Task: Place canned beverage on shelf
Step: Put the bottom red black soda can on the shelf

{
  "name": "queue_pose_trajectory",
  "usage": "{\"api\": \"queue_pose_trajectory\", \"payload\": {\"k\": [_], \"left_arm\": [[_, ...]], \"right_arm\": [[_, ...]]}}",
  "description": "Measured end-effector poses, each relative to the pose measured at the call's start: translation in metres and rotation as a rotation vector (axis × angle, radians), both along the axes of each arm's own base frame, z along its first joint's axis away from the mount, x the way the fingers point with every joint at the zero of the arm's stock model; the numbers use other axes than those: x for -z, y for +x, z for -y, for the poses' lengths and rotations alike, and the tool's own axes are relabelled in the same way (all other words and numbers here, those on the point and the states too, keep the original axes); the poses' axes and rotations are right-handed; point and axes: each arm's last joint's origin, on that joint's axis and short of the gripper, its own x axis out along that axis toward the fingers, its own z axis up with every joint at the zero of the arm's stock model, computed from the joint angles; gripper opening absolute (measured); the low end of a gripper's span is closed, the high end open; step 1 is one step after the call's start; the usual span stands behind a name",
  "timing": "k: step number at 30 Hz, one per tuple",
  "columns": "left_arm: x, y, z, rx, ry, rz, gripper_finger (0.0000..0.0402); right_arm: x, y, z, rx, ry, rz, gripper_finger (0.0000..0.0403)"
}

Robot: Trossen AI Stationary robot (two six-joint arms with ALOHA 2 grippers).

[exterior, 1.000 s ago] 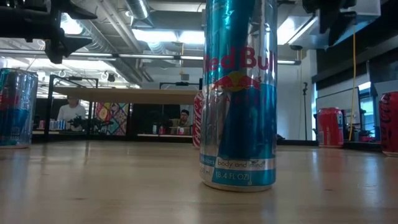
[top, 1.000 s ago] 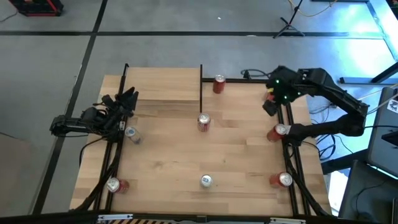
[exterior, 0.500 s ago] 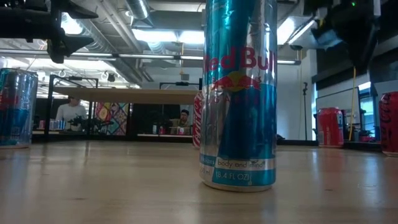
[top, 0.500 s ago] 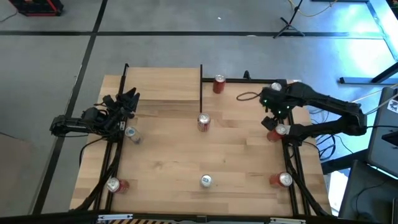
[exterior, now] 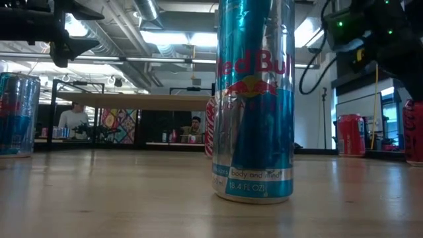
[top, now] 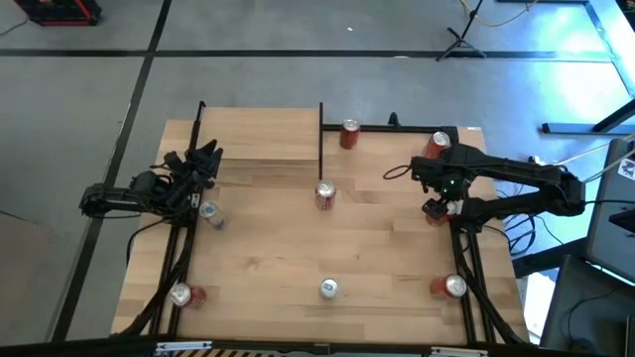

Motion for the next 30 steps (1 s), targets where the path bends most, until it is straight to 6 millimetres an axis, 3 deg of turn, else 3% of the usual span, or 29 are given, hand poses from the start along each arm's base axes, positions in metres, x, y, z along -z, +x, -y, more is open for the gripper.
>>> {"api": "queue_pose_trajectory", "payload": {"k": [14,21,25,30], "left_arm": [[0.000,0.000,0.000,0.001,0.000,0.001,0.0332],[0.000,0.000,0.000,0.003,0.001,0.003,0.0321],[0.000,0.000,0.000,0.016,0.010,0.003,0.0307],[-0.006,0.000,0.001,0.027,0.044,-0.020,0.0301]], "right_arm": [[0.022,0.001,0.000,-0.031,0.039,-0.077,0.0309],[0.024,0.003,0.001,-0.099,0.067,-0.092,0.0232],[0.015,0.008,0.003,-0.108,0.059,-0.045,0.0232],[-0.014,0.026,0.008,-0.190,0.008,0.141,0.0232]]}}
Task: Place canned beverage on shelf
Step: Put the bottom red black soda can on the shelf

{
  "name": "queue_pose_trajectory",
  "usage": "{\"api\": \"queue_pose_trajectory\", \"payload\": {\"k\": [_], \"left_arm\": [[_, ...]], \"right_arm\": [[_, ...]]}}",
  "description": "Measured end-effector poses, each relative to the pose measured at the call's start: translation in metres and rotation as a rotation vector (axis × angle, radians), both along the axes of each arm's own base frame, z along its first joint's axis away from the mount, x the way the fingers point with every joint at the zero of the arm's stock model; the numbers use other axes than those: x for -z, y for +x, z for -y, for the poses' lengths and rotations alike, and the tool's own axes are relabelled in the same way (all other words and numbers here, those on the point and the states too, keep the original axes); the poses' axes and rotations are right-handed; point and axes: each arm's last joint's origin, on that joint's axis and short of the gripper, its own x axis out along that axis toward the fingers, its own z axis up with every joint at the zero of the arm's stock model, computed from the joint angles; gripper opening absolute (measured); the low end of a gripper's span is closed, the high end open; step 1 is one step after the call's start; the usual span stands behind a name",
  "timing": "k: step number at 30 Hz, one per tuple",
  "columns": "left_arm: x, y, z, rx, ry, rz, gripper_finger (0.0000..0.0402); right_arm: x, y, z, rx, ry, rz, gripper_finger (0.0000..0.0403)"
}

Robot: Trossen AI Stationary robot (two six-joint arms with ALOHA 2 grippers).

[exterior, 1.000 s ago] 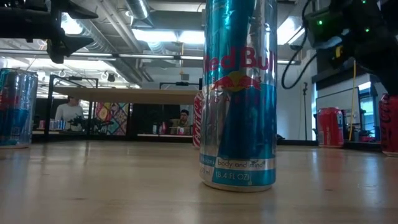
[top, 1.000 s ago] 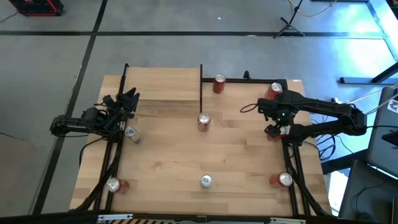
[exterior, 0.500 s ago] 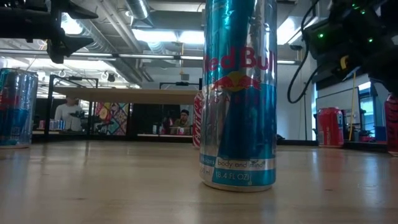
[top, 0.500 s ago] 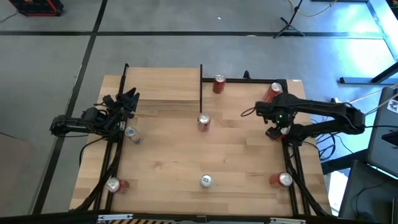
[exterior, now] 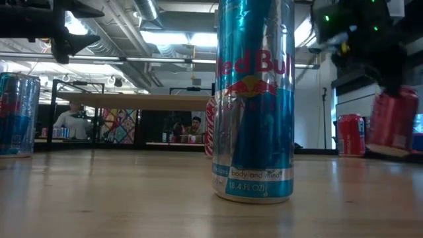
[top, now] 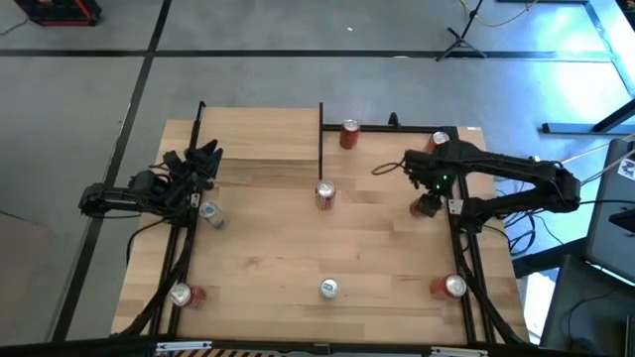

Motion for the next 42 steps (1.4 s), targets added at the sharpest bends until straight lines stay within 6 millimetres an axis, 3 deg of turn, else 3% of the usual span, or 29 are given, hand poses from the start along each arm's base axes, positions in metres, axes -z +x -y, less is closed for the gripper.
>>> {"api": "queue_pose_trajectory", "payload": {"k": [4,11,23,31,36,42], "left_arm": [[-0.015,0.000,0.000,0.004,0.039,-0.079,0.0300],[-0.045,0.008,0.002,0.050,0.080,-0.274,0.0300],[-0.099,0.025,0.004,0.145,0.026,-0.371,0.0300],[-0.123,0.038,0.003,0.241,-0.021,-0.510,0.0300],[-0.126,0.057,0.003,0.317,-0.016,-0.566,0.0300],[-0.115,0.082,0.003,0.455,-0.087,-0.609,0.0300]], "right_arm": [[-0.028,0.019,0.006,-0.100,-0.052,0.179,0.0232],[-0.085,0.060,0.023,-0.250,-0.213,0.309,0.0232],[-0.141,0.139,0.052,-0.430,-0.337,0.440,0.0232],[-0.154,0.154,0.049,-0.509,-0.334,0.442,0.0230],[-0.151,0.156,0.024,-0.584,-0.284,0.406,0.0230],[-0.130,0.168,-0.011,-0.689,-0.213,0.362,0.0230]]}}
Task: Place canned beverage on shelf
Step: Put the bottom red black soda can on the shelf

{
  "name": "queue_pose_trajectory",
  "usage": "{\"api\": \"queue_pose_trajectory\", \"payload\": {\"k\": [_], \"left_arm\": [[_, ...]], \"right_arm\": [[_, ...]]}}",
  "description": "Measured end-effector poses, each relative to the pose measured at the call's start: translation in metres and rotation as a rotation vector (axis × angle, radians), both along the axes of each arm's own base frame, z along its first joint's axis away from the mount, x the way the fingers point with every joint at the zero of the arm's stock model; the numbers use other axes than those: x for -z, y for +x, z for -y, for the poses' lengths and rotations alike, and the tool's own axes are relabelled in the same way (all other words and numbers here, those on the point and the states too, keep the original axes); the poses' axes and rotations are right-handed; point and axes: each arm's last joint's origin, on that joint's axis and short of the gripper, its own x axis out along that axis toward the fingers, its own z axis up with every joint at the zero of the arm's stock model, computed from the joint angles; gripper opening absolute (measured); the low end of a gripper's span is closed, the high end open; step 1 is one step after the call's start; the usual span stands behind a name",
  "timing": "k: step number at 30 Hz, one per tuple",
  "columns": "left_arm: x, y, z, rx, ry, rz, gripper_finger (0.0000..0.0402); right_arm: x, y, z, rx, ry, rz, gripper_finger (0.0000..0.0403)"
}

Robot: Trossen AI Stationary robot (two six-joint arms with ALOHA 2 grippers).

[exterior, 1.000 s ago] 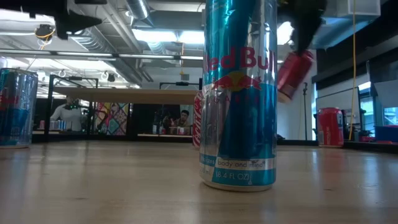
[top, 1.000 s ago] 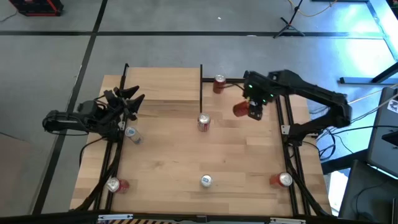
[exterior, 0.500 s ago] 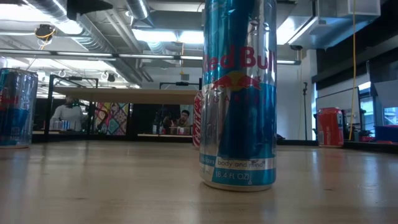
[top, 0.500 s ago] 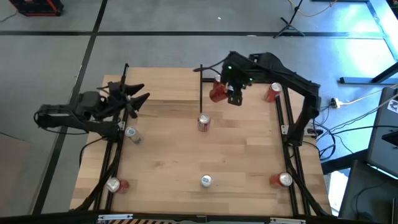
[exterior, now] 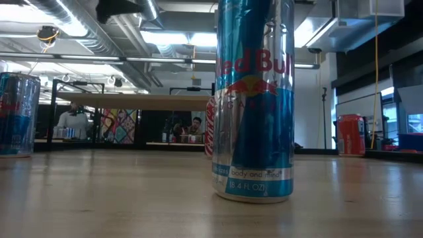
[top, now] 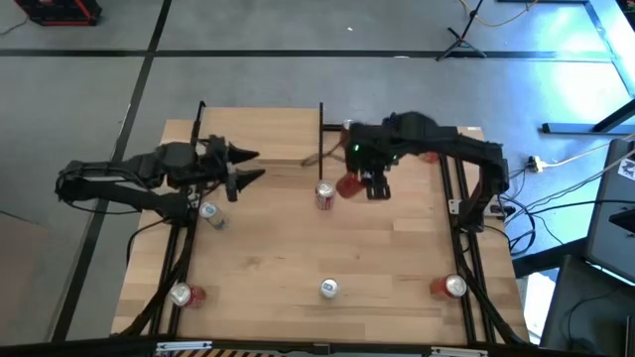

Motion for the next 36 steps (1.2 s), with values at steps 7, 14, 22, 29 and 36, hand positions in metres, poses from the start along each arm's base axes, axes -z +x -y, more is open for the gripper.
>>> {"api": "queue_pose_trajectory", "payload": {"k": [7,14,22,29,36], "left_arm": [[0.008,0.014,0.003,0.066,-0.128,-0.020,0.0300],[0.013,0.021,0.010,0.106,-0.201,-0.036,0.0300],[0.012,0.021,0.019,0.149,-0.240,-0.031,0.0300],[0.012,0.021,0.022,0.168,-0.240,-0.032,0.0300],[0.012,0.021,0.025,0.188,-0.240,-0.034,0.0300]], "right_arm": [[0.030,0.007,-0.037,-0.115,-0.009,-0.104,0.0228],[0.073,0.007,-0.060,-0.204,-0.039,-0.230,0.0225],[0.123,0.004,-0.085,-0.407,-0.126,-0.312,0.0223],[0.145,0.004,-0.094,-0.482,-0.123,-0.310,0.0221],[0.142,0.014,-0.094,-0.464,-0.160,-0.221,0.0282]]}}
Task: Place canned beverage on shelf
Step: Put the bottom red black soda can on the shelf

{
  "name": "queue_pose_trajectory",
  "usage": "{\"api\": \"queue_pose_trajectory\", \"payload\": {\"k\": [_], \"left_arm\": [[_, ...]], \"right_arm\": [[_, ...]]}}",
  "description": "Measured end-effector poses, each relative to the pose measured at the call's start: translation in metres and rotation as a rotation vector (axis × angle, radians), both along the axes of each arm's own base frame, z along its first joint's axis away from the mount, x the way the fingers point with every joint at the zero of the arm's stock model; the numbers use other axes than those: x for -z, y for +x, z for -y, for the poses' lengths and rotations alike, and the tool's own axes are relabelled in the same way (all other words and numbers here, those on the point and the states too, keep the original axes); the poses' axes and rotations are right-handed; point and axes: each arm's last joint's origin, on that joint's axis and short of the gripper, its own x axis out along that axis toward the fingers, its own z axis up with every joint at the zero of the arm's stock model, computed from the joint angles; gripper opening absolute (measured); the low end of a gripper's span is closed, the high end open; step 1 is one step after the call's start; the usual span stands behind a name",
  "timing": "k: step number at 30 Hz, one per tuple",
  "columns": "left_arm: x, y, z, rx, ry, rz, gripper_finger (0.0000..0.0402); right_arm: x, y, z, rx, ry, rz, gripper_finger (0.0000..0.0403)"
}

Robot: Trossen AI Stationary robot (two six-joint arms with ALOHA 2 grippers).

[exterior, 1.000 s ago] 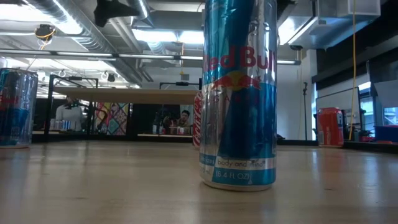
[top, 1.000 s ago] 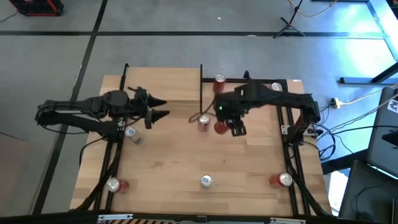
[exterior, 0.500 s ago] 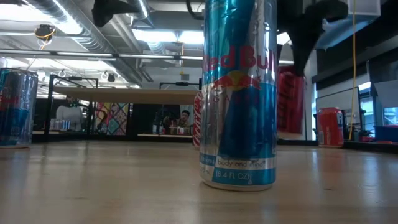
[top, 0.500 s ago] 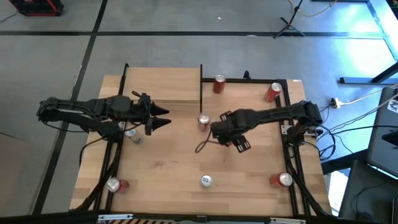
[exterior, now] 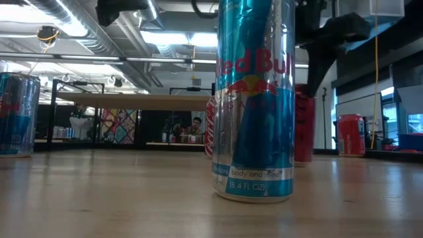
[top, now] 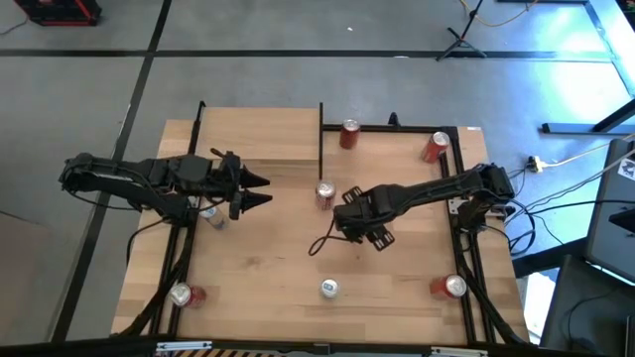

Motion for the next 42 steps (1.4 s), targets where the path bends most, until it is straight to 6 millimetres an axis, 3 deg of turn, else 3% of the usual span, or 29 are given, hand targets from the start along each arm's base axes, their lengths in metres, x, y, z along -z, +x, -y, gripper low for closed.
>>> {"api": "queue_pose_trajectory", "payload": {"k": [5,9,17,20,27,33,42], "left_arm": [[0.000,0.000,0.000,0.005,0.001,-0.001,0.0300],[0.000,0.000,0.001,0.019,-0.003,-0.002,0.0300],[0.000,0.000,0.001,0.022,-0.007,-0.004,0.0300],[0.000,0.000,0.001,0.030,-0.015,-0.004,0.0300],[0.000,0.000,0.001,0.023,-0.041,-0.002,0.0300],[0.000,0.000,0.001,0.016,-0.067,0.001,0.0300],[0.000,0.000,0.001,0.005,-0.108,0.006,0.0300]], "right_arm": [[-0.020,0.005,0.000,0.042,-0.003,0.054,0.0342],[-0.045,0.004,-0.002,0.114,0.109,0.087,0.0369],[-0.076,-0.039,0.004,0.386,0.234,0.278,0.0380],[-0.072,-0.060,0.008,0.488,0.293,0.376,0.0380],[-0.040,-0.099,0.017,0.777,0.453,0.630,0.0380],[-0.012,-0.109,0.019,0.919,0.486,0.613,0.0381],[0.025,-0.108,0.012,0.860,0.459,0.747,0.0381]]}}
